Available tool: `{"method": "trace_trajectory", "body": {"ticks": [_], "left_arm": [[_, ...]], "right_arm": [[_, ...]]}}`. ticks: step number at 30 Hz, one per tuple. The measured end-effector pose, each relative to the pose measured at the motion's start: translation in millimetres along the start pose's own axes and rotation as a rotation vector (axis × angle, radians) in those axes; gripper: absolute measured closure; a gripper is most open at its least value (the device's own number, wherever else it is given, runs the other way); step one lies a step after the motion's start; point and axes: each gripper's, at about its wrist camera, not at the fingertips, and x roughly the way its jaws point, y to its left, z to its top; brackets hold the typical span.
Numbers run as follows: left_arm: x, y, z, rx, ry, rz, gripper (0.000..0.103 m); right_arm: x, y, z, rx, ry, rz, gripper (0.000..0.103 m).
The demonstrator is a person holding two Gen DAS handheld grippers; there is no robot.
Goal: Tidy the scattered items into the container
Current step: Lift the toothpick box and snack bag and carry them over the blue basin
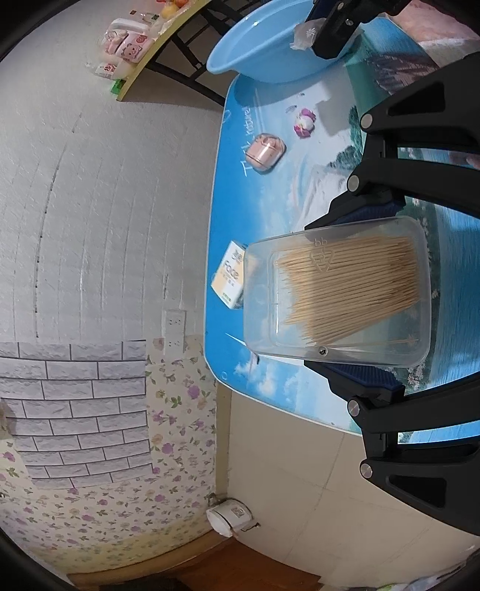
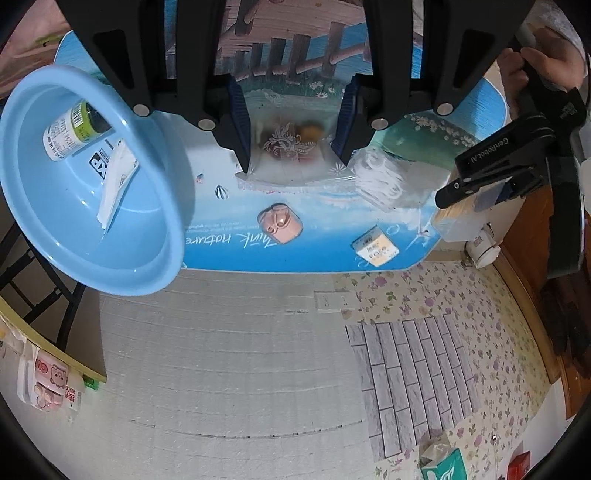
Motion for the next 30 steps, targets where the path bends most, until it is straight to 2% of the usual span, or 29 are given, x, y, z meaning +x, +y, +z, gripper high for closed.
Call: {"method": "trace_trajectory", "body": {"ticks": [12,30], "left_arm": [[-21.2,-27.7,20.1,0.025,-0.048,-0.042,0.043],[-38.8,-106.9,46.9,0.125,-0.085,-0.144,0.043]], "right_arm": [[-29.0,-19.4,14.4,-0.019,-0.031,-0.018,0.061],[-46.9,-76.7,23.3,0.032,-0.037,-0.069,0.061]]}}
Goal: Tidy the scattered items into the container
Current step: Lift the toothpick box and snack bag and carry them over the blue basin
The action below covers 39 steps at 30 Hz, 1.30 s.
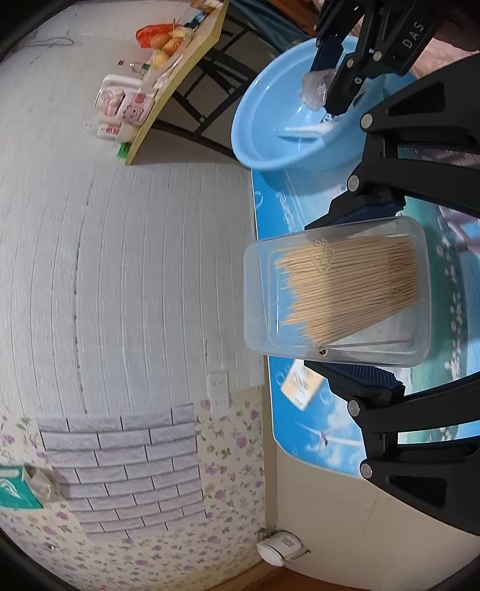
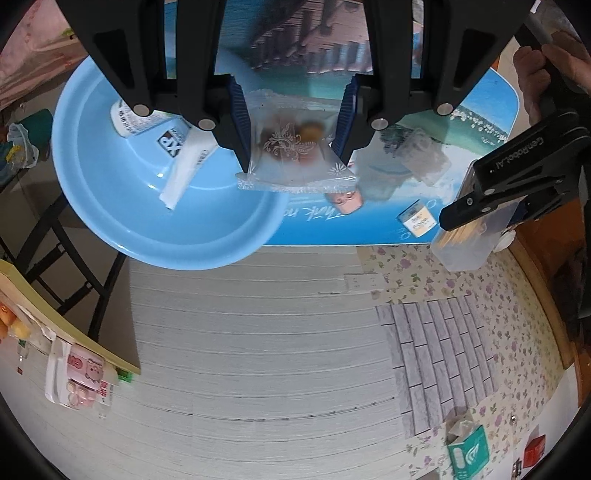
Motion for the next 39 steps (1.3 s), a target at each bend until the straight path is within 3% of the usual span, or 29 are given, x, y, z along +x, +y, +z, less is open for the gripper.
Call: {"method": "trace_trajectory", "body": {"ticks": [15,39], "left_arm": [[23.7,-60.2,20.6,0.054,0.012,-0.102,0.043],[54.5,-139.5,35.1,0.159,0.049,-0.196,0.043]], "right_arm": [[2.7,-62.6,2.4,0.085,0.011,-0.091,0.061],[16.2,-131.4,-1.8,0.196,0.036,-0.122,0.061]]}}
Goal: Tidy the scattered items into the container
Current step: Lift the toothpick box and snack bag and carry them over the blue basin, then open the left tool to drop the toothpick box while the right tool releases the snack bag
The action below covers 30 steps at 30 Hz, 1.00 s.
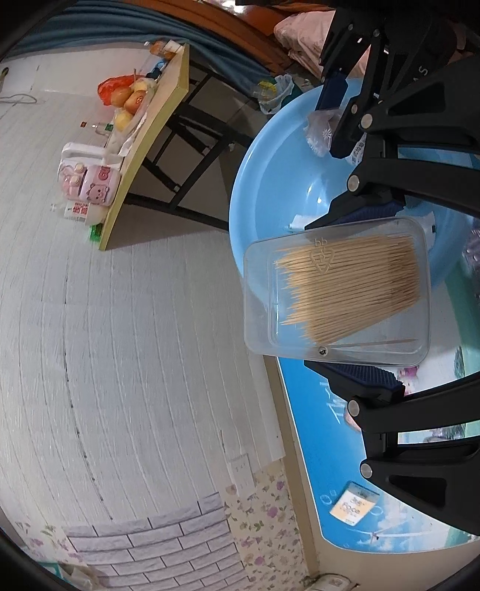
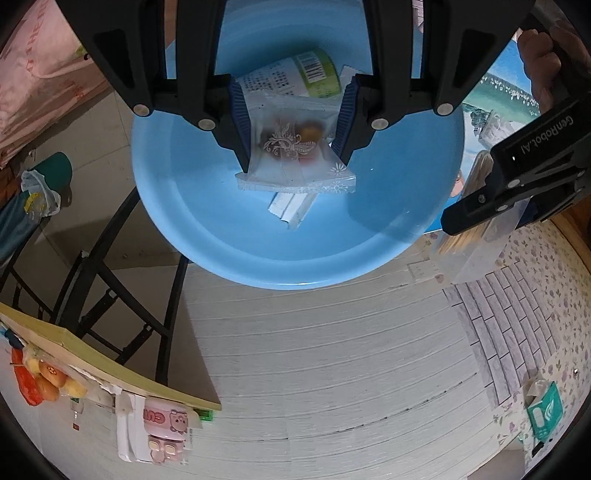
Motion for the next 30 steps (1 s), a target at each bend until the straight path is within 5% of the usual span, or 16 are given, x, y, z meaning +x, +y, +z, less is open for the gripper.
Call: {"method": "trace_trajectory", "body": {"ticks": [10,15,30], "left_arm": [[20.0,-10.1,4.1,-0.028,0.084,-0.042,0.041],[7.5,-8.1,8.8,-0.020,0.034,-0.066,0.018],[-5.0,3.7,8.0,-0.018,0.016,-0.042,0.018]], "right_arm": [[4.1,-17.4,-5.0,0.027,0.011,-0.006,0.061],[6.9,-20.0,-6.8,0.028,0.020,-0.001,0.061],[4.4,-18.4,-7.0,0.020,0.012,0.012,0.060]]}}
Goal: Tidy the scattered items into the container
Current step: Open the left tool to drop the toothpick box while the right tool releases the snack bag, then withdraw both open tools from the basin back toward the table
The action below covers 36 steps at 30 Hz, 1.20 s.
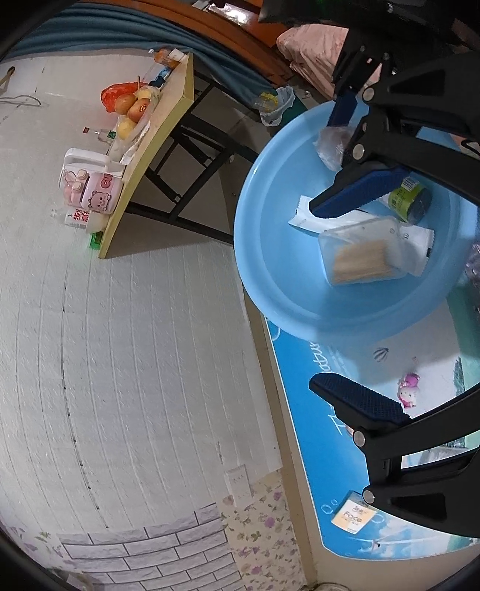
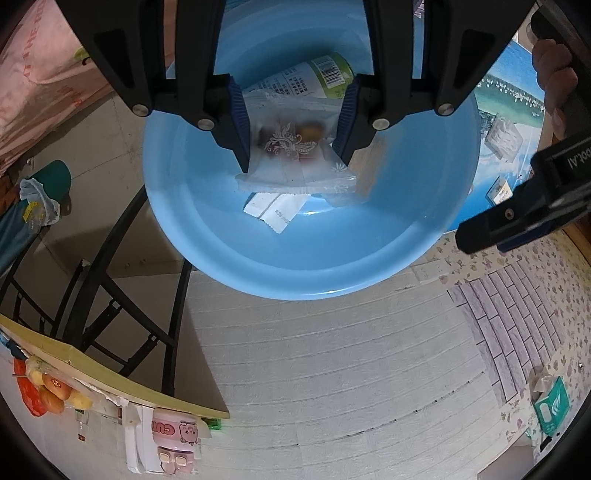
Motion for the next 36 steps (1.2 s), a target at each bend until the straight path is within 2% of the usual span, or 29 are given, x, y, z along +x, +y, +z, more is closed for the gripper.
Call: {"method": "trace_trajectory", "body": {"ticks": [5,7,9,10,12,24,36], "left_arm": [[-3.4,9.3,-4.1,-0.022,0.007,0.006,0.018],[-5.2,12.3,-5.7,-0.024,0.008,0.014,0.017],[-7.7,15.8,-7.5,-0.028,0.008,0.021,0.016],[-9.3,18.5,-8.3,-0.033,0.006,0.023,0.016],[-11.9,23.6,-10.1,-0.045,0.003,0.025,0.016],[-22.5,51.3,-25.1,-0.082,0.003,0.051,0.016],[-39.1,106.1,-58.3,-0.147,0.022,0.117,0.016]], "right_arm": [[-2.5,5.6,-1.1,-0.006,-0.001,-0.024,0.054],[-2.0,7.3,-0.7,-0.017,0.005,-0.038,0.032],[-5.6,8.8,-0.5,-0.010,-0.013,-0.066,0.017],[-7.2,9.1,-0.6,-0.004,-0.022,-0.077,0.014],[-12.2,10.1,0.5,0.003,-0.046,-0.101,0.014],[-13.5,21.9,-1.2,-0.028,-0.026,-0.098,0.014],[-11.7,53.7,-4.8,-0.075,-0.023,-0.070,0.014]]}}
